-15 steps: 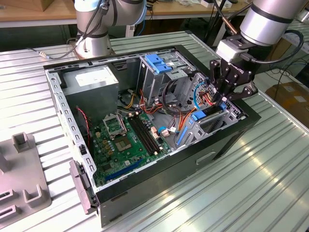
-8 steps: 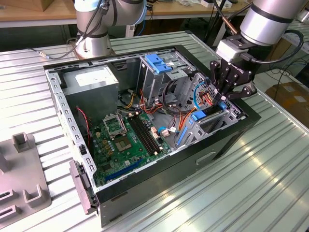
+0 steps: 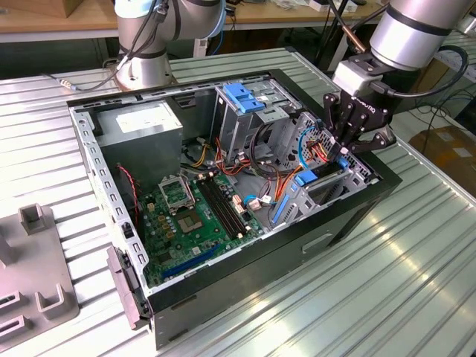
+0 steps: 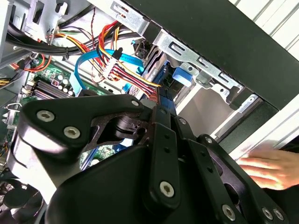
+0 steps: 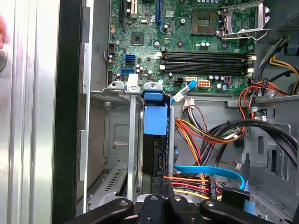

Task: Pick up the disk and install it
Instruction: 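Insert the second disk wire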

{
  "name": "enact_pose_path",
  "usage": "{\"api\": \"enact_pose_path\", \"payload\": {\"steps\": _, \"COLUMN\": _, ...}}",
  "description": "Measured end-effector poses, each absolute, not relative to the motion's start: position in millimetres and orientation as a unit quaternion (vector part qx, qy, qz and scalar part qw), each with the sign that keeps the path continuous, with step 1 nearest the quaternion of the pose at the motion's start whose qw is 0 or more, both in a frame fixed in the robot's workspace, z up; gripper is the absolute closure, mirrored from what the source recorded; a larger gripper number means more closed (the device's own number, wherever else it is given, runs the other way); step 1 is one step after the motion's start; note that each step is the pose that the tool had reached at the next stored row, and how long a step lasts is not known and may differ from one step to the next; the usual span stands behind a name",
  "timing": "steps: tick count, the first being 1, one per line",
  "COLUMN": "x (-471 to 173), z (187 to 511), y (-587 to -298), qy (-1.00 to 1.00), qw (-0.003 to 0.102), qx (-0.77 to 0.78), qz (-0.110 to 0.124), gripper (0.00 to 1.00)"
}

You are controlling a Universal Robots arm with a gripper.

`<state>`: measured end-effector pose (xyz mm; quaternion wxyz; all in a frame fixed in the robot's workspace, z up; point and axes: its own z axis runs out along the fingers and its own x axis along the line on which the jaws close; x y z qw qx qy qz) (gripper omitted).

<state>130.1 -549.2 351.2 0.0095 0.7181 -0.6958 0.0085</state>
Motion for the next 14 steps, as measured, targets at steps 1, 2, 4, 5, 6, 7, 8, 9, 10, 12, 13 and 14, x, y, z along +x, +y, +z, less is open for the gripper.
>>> {"api": "enact_pose_path", "payload": {"steps": 1, "x": 130, "z": 351, "y": -549, "qy": -0.696, "qw": 0.01, "qx": 0.718, "qz": 0.008, "gripper": 0.89}}
{"api": "enact_pose_path", "payload": {"steps": 2, "x": 130, "z": 351, "y": -549, "qy": -0.696, "qw": 0.01, "qx": 0.718, "qz": 0.008, "gripper": 0.89}}
{"api": "enact_pose_path", "payload": {"steps": 4, "x": 130, "z": 351, "y": -549, "qy": -0.696, "qw": 0.01, "qx": 0.718, "qz": 0.008, "gripper": 0.89}}
{"api": "enact_pose_path", "payload": {"steps": 5, "x": 130, "z": 352, "y": -549, "qy": -0.696, "qw": 0.01, "qx": 0.718, "qz": 0.009, "gripper": 0.89}}
{"api": "enact_pose_path", "payload": {"steps": 6, "x": 130, "z": 354, "y": -549, "qy": -0.696, "qw": 0.01, "qx": 0.718, "qz": 0.009, "gripper": 0.89}}
{"api": "enact_pose_path", "payload": {"steps": 7, "x": 130, "z": 357, "y": -549, "qy": -0.696, "qw": 0.01, "qx": 0.718, "qz": 0.009, "gripper": 0.89}}
{"api": "enact_pose_path", "payload": {"steps": 8, "x": 130, "z": 360, "y": -549, "qy": -0.696, "qw": 0.01, "qx": 0.718, "qz": 0.008, "gripper": 0.89}}
{"api": "enact_pose_path", "payload": {"steps": 9, "x": 130, "z": 364, "y": -549, "qy": -0.696, "qw": 0.01, "qx": 0.718, "qz": 0.008, "gripper": 0.89}}
{"api": "enact_pose_path", "payload": {"steps": 10, "x": 130, "z": 365, "y": -549, "qy": -0.696, "qw": 0.01, "qx": 0.718, "qz": 0.008, "gripper": 0.89}}
{"api": "enact_pose_path", "payload": {"steps": 12, "x": 130, "z": 369, "y": -549, "qy": -0.696, "qw": 0.01, "qx": 0.718, "qz": 0.008, "gripper": 0.89}}
{"api": "enact_pose_path", "payload": {"steps": 13, "x": 130, "z": 370, "y": -549, "qy": -0.696, "qw": 0.01, "qx": 0.718, "qz": 0.007, "gripper": 0.89}}
{"api": "enact_pose_path", "payload": {"steps": 14, "x": 129, "z": 370, "y": -549, "qy": -0.696, "qw": 0.01, "qx": 0.718, "qz": 0.007, "gripper": 0.89}}
